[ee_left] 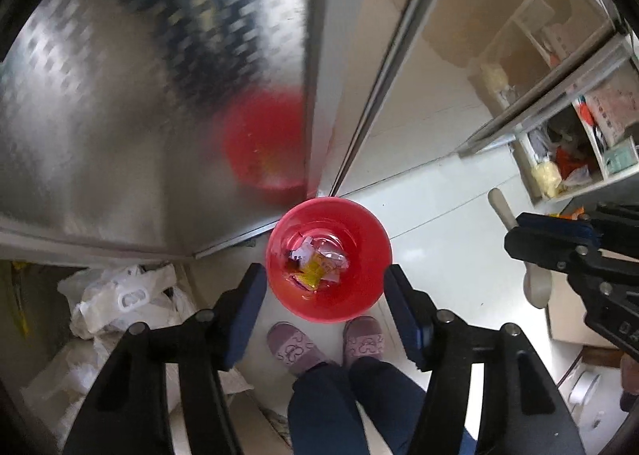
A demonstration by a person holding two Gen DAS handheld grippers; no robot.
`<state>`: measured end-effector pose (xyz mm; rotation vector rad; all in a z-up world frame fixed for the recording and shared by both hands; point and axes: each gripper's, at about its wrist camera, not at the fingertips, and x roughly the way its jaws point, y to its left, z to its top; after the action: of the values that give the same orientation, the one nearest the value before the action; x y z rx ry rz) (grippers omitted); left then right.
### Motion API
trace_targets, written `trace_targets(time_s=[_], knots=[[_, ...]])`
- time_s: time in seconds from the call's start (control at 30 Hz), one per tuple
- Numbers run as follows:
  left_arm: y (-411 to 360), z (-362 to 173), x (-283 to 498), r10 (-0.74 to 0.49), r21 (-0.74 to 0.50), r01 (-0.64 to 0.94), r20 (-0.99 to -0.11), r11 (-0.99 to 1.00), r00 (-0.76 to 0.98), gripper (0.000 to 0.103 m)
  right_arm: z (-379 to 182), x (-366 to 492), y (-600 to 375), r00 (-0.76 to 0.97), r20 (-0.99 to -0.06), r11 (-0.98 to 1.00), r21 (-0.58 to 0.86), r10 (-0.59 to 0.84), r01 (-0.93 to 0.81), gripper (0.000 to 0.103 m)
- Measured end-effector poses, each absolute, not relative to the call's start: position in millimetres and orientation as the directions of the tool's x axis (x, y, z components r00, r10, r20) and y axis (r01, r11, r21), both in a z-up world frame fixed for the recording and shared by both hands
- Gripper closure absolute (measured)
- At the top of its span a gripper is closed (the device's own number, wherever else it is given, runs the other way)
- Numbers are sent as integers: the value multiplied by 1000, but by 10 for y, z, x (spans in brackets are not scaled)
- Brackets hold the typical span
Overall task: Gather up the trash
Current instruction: 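Open the left tool to drop the sauce packet while the right tool releases the spoon, then raise both tools back up to the counter toward the orange cup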
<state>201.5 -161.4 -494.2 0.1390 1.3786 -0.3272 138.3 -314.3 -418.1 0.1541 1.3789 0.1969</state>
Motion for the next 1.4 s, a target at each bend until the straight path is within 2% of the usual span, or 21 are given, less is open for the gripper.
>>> trace_targets(time_s=[0.33, 0.43, 0.5, 0.73, 0.8, 0.93, 0.97, 1.03, 1.07, 1.1, 1.13, 1.2, 1.4], knots=[[-1314, -4993, 1870, -109, -73, 213, -981, 974, 162, 44, -4353, 1447, -2941, 150, -947, 958, 270, 282, -97, 95], [-1206, -5022, 1858, -102, -75, 178, -983, 981, 149, 36, -4437, 1464, -2854, 144, -947, 954, 271, 289, -133, 94], [-1162, -5028, 1846, -85, -58, 169, -984, 984, 157, 26, -4510, 1490, -2786, 134, -949, 952, 264, 286, -157, 94], [-1033, -5038, 1818, -66, -39, 158, -984, 987, 168, 17, -4687, 1560, -2580, 113, -957, 943, 236, 268, -234, 94], [-998, -5060, 1814, -68, -45, 149, -986, 988, 150, 12, -4716, 1570, -2541, 103, -962, 941, 219, 252, -257, 94], [-933, -5094, 1795, -70, -51, 133, -987, 990, 144, 11, -4715, 1558, -2458, 107, -970, 937, 179, 220, -298, 94], [-921, -5097, 1787, -76, -58, 130, -987, 990, 142, 10, -4721, 1562, -2453, 106, -971, 938, 173, 213, -301, 92], [-896, -5091, 1778, -77, -59, 125, -986, 990, 146, 2, -4732, 1569, -2447, 106, -972, 939, 169, 209, -299, 76], [-891, -5079, 1772, -73, -54, 124, -985, 991, 155, 0, -4732, 1567, -2455, 108, -972, 940, 171, 211, -296, 63], [-888, -5066, 1769, -68, -48, 125, -984, 991, 162, 0, -4733, 1565, -2461, 112, -971, 941, 169, 209, -293, 53], [-884, -5055, 1767, -65, -44, 126, -984, 991, 166, 0, -4731, 1559, -2470, 116, -973, 943, 160, 201, -292, 50], [-873, -5030, 1767, -63, -42, 126, -984, 991, 168, 0, -4714, 1548, -2476, 124, -975, 947, 141, 183, -289, 33], [-852, -4743, 1734, -63, -40, 130, -981, 991, 182, 0, -4489, 1499, -2564, 135, -978, 961, 121, 158, -248, 16]])
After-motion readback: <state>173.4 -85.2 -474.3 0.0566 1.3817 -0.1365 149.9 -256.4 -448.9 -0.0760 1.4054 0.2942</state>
